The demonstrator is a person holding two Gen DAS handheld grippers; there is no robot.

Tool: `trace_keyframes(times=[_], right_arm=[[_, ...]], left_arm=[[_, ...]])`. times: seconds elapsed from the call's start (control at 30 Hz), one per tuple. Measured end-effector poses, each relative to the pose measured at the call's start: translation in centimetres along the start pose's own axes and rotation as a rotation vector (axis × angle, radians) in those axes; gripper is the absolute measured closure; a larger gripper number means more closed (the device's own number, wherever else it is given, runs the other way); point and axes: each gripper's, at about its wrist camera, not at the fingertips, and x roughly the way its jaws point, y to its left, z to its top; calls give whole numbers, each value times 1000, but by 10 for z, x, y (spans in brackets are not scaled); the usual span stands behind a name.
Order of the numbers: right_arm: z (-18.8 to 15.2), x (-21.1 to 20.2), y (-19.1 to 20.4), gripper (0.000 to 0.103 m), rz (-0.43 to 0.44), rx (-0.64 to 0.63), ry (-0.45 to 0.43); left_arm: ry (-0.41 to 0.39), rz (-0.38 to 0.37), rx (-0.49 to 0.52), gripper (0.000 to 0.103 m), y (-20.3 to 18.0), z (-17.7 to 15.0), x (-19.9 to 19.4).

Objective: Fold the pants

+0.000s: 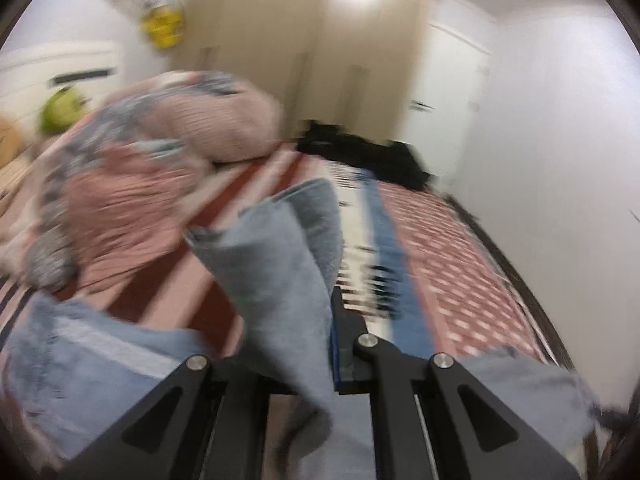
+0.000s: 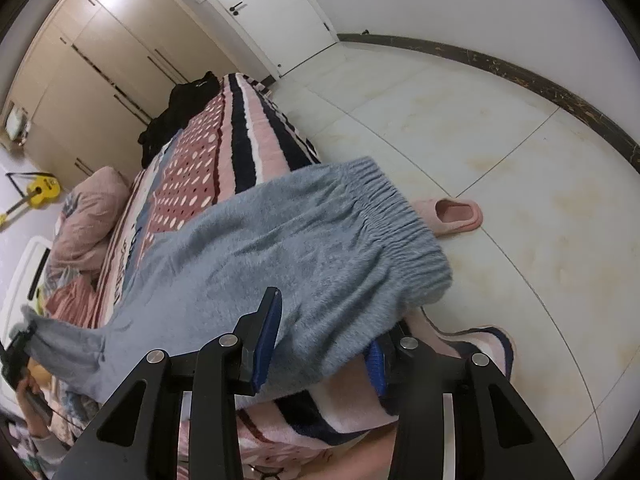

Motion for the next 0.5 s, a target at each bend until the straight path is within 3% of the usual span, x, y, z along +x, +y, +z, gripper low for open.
trace_keyframes(times=[0.17,0.23,0.37,0.43,0.47,0.5], right_arm=[[-1,-13,6,66,-8,-22,-15],[-3,-18,7,65,-16,-34,-15],[-7,-21,9,64,-25,-42,-6],[-9,-23,7,64,-32,-45,-2],[-11,-26,7,64,-44,-51,-3],[-11,-27,8,64,-53,-57,-4]], left_arm=[[69,-182,224,97,-112,-35,16],[151,-253,300,97,-152,-64,36],[306,-312,390,97,-191,-114,75],[348,-315,410,95,-195,-129,86],[379,-334,406,87,-194,-136,90],[401,-361,392,71,-192,-138,91]])
